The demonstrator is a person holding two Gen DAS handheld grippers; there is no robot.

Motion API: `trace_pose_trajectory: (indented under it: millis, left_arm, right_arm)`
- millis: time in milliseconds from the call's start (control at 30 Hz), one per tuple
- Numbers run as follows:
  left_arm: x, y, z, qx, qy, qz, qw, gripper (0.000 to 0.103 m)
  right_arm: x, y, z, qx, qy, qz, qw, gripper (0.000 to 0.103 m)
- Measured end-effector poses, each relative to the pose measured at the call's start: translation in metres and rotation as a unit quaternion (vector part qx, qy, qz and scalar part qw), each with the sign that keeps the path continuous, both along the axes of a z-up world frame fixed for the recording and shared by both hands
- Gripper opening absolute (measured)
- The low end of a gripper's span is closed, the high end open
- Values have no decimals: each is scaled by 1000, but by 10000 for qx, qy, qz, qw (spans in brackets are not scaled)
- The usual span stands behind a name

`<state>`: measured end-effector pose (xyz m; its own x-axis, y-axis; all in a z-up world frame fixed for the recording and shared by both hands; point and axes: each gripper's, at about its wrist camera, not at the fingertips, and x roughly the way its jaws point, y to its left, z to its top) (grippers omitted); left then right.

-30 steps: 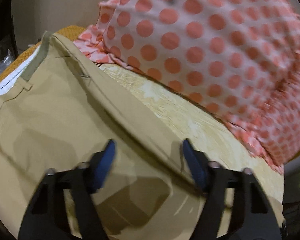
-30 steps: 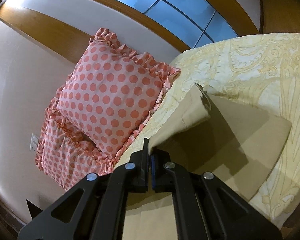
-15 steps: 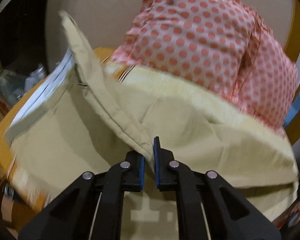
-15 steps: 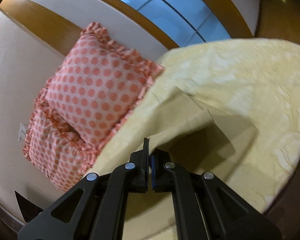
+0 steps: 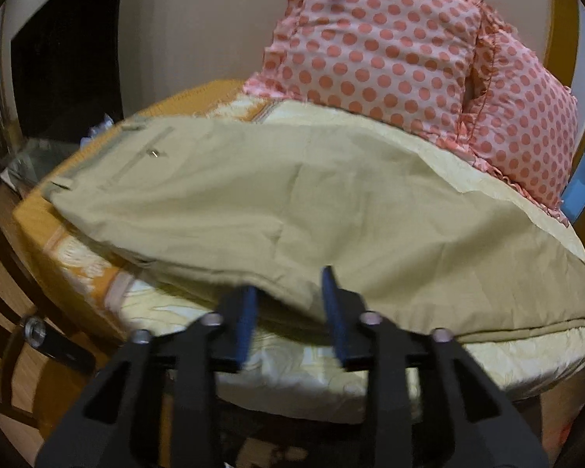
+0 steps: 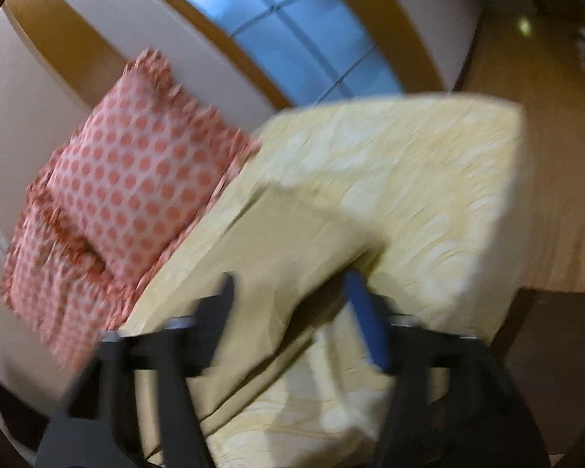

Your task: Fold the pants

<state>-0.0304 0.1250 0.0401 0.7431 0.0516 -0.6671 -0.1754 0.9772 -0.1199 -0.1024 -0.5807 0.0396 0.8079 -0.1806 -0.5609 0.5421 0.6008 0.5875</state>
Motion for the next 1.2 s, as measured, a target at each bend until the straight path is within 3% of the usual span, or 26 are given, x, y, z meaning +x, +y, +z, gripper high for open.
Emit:
trace_pose_trajectory:
  millis: [100,167,267,333,433,533,600,667,767,800,867,900,933,1000,1033,1100,1167,1200]
  left_arm:
    - [-15,3,18,164,-316,157,9992,50]
    - [-23,5,30,223,-624,270,9974,57]
    - [-21,8,40,186,-846,300,9958,68]
    - [-13,13,37,230,-749,395,9961,68]
    - [-6,29,28,19,-589,536,9968,68]
    - [-4,46,20,-202,-533,722,9958,69]
    - [-2,56,16,-292,-512,883,9944,70]
    - [-3,63,13,-336,-508,1003,9931,72]
    - [-4,74,9,-442,-494,1163,9910,72]
    - [-4,77,7,-488,-492,1198,9904,72]
    - [-5,82,6,-490,-483,1256,9897,74]
    - [-5,86,4,-471,-463,1291,9894,75]
    - [-7,90,2,-456,-437,1339,9890,75]
    - [-9,100,-1,-491,-409,1385,9883,76]
    - [-10,105,-2,-516,-408,1415,9877,76]
    - [-12,118,-5,-625,-425,1559,9849,76]
    - [-11,129,-9,-844,-436,1637,9819,76]
    - [-11,136,-11,-1018,-428,1690,9794,76]
  right_arm:
    - [2,-5,-10,139,174,-30,9997,49]
    - [2,0,-11,4,154,-39,9999,48]
    - [16,10,-14,-164,166,236,9994,36]
    - [25,9,-17,-171,110,382,9991,7]
    - [37,24,-1,-571,-62,582,9967,6]
    - [63,77,35,-962,-419,1583,9818,6]
    - [84,133,59,-1169,-680,2458,9598,6]
    - [101,200,76,-1321,-912,3393,9269,6]
    - [119,316,83,-1519,-1062,4812,8568,6]
    - [122,360,78,-1629,-1013,5313,8252,6]
    - [121,423,64,-1928,-684,5991,7741,7]
    - [117,461,47,-2211,-272,6402,7352,8]
    - [112,480,37,-2349,-36,6609,7128,13]
    - [101,497,26,-2384,118,6882,6852,26]
    - [96,497,27,-2340,44,6906,6843,39]
    - [95,485,36,-2110,-235,6776,7041,58]
    - [106,476,41,-1901,-326,6578,7281,58]
    - [113,476,34,-1910,-82,6482,7371,58]
